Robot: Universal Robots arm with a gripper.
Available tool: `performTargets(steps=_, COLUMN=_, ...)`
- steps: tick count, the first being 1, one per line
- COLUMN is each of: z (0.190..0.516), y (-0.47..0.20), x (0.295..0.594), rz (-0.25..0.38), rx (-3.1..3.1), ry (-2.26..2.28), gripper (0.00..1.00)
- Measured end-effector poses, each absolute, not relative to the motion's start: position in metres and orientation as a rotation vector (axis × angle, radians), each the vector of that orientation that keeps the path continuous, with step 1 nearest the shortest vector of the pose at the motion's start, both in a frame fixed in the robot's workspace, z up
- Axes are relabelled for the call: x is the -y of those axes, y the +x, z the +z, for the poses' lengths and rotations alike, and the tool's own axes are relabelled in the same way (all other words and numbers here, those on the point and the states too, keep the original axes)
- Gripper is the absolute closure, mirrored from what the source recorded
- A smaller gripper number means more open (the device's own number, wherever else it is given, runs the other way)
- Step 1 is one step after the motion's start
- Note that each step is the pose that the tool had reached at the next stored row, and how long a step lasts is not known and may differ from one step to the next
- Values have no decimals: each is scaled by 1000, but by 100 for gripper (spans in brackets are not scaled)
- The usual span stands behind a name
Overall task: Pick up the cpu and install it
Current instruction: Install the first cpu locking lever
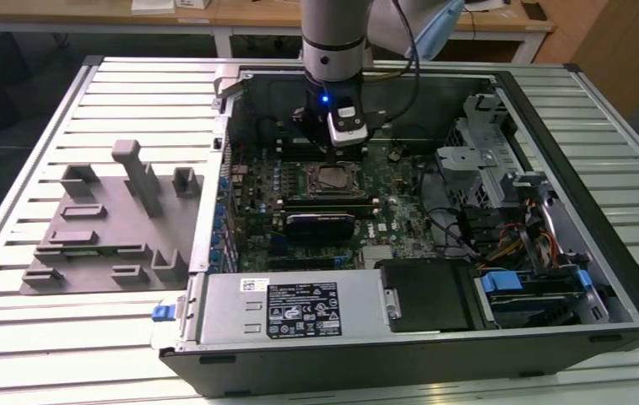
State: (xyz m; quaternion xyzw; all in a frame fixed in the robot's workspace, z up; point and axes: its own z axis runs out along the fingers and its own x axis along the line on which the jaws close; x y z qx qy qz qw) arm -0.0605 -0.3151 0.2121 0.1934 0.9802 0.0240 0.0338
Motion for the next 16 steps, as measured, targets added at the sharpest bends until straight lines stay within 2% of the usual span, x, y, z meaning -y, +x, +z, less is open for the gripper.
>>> performTargets(steps=9, z=212, y=-61, x=335, rz=74, rx=-3015, ry=595, gripper=89)
performTargets(steps=16, z=212, y=-61, x=338, rz=76, rx=-3028, ry=532, gripper=89)
